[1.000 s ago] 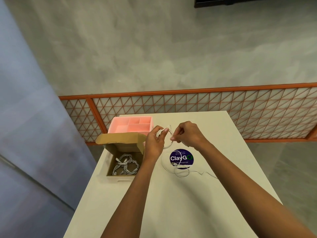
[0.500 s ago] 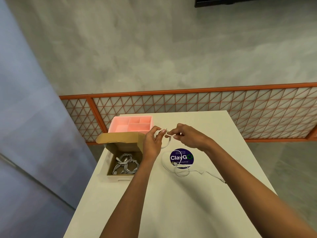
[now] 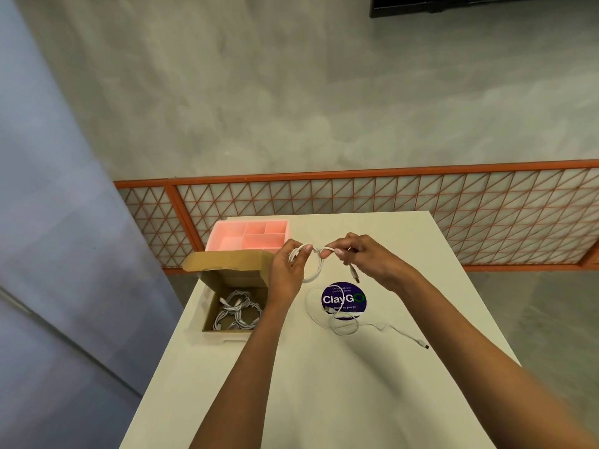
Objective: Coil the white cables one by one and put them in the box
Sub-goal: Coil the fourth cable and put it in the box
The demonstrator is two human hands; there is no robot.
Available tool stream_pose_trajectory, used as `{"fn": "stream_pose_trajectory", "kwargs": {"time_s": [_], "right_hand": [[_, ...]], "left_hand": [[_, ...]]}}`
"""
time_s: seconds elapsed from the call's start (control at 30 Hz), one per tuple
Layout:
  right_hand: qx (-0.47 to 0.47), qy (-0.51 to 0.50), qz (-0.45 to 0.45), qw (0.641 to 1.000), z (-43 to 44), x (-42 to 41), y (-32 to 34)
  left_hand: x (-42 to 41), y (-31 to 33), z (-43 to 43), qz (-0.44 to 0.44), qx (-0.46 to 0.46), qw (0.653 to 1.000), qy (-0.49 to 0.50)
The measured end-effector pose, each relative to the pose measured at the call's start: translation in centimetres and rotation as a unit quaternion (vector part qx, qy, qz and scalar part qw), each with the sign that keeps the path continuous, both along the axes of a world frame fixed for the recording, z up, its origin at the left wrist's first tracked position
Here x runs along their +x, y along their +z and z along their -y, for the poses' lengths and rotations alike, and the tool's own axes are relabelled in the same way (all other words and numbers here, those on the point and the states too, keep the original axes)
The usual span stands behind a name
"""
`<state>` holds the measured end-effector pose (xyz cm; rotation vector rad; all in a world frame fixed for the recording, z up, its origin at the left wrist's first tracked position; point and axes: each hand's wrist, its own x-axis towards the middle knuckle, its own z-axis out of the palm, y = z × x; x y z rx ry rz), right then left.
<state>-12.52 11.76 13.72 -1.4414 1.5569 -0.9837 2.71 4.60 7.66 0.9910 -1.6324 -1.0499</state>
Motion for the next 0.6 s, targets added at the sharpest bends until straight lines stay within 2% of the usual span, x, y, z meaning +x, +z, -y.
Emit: {"fn": "stream_pose_trajectory", "kwargs": {"time_s": [0.2, 0.27, 0.4, 0.53, 0.6], "right_hand": [[0.044, -0.032, 0.102, 0.993, 0.3, -0.6, -0.8], [0.055, -0.041, 0.124, 0.990, 0.4, -1.0, -1.1], [0.051, -0.047, 0.140, 0.988, 0.5, -1.5, -1.2], [0.041, -0.048, 0.164, 0.984, 0.4, -1.9, -1.3], [0.038, -0.046, 0.161, 0.985, 0.5, -2.1, -1.3]], "left_hand": [[0.2, 0.5, -0.7, -0.020, 0.061, 0.998, -0.028], [0.3, 0.8, -0.8, -0.052, 0.096, 0.993, -0.048], [0.4, 1.2, -0.7, -0.059, 0.116, 0.987, -0.096], [0.2, 1.8, -1.1, -0.100, 0.161, 0.975, -0.115], [0.1, 2.1, -1.4, -0.095, 0.155, 0.977, -0.114]]}}
